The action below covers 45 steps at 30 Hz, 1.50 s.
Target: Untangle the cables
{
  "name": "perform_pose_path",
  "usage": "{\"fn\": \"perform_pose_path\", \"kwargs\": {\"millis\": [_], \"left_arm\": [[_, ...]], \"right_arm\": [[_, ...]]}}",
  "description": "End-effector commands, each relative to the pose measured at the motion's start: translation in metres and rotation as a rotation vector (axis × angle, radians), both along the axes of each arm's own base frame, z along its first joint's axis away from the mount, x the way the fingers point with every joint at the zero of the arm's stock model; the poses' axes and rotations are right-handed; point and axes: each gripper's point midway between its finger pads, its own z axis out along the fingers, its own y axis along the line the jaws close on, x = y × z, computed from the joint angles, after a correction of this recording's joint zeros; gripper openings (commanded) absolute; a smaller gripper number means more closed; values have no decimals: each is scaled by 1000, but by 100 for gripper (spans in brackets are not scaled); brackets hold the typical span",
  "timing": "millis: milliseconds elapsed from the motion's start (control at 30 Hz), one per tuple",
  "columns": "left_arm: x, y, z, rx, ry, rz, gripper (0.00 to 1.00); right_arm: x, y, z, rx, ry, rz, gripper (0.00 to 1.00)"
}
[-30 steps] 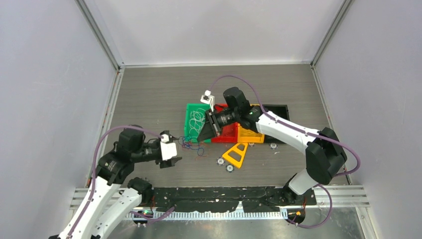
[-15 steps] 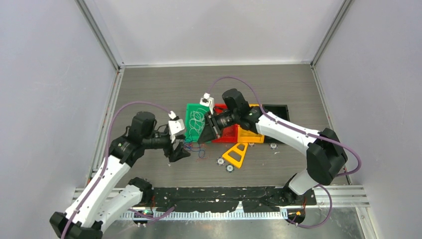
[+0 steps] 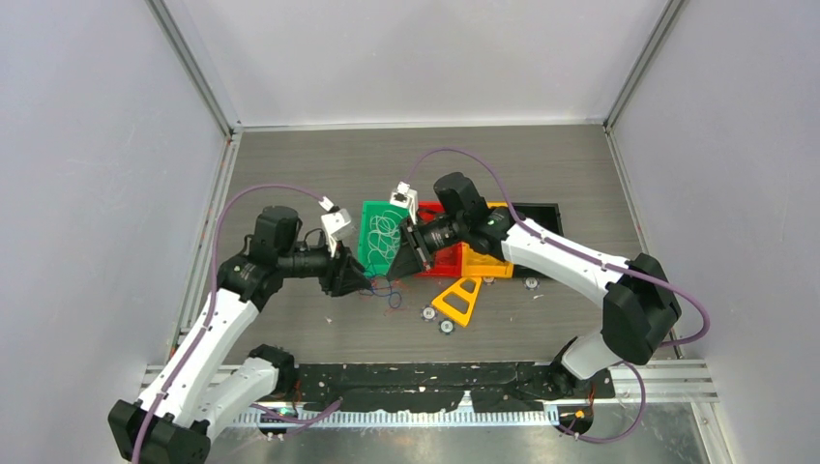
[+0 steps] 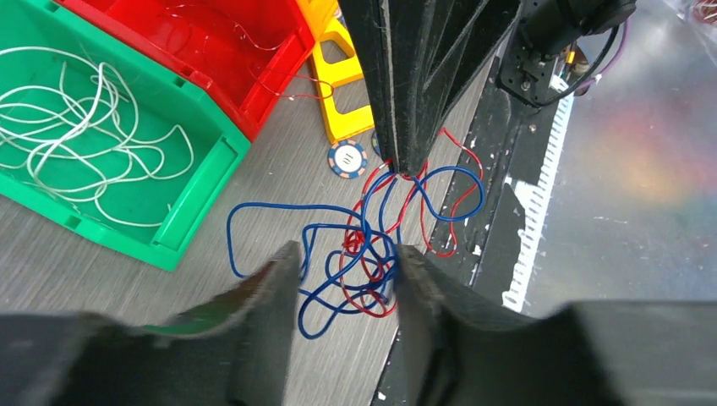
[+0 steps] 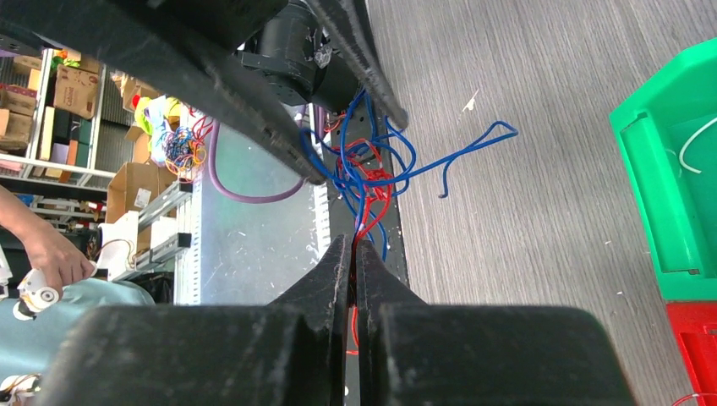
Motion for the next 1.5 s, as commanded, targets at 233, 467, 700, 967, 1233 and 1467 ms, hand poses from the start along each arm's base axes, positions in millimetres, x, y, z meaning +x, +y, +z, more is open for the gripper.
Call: {"fn": "perform_pose_path", "kwargs": {"millis": [233,467,700,967,1233,1467], "left_arm": [[-7,-9,19,-80,23,-81,15],[1,-1,12,-45,54,-39,0],[33,51,12,-11,0,174,0],[62,125,-4,90,9,459,0],[79,218,-42,238,86,773,0],[82,251,-58,293,128,856,0]], "right_arm": [[0,0,30,59,-83,6,5],[4,-7,30,51,-66,-6,5],[23,-55,2,-43,-45,-88,5],[19,-101,-3,-101,-22,-151,6],[25,-144,43,-34,-136,-250,5],[35,-175,66,-32,-185,-352,5]]}}
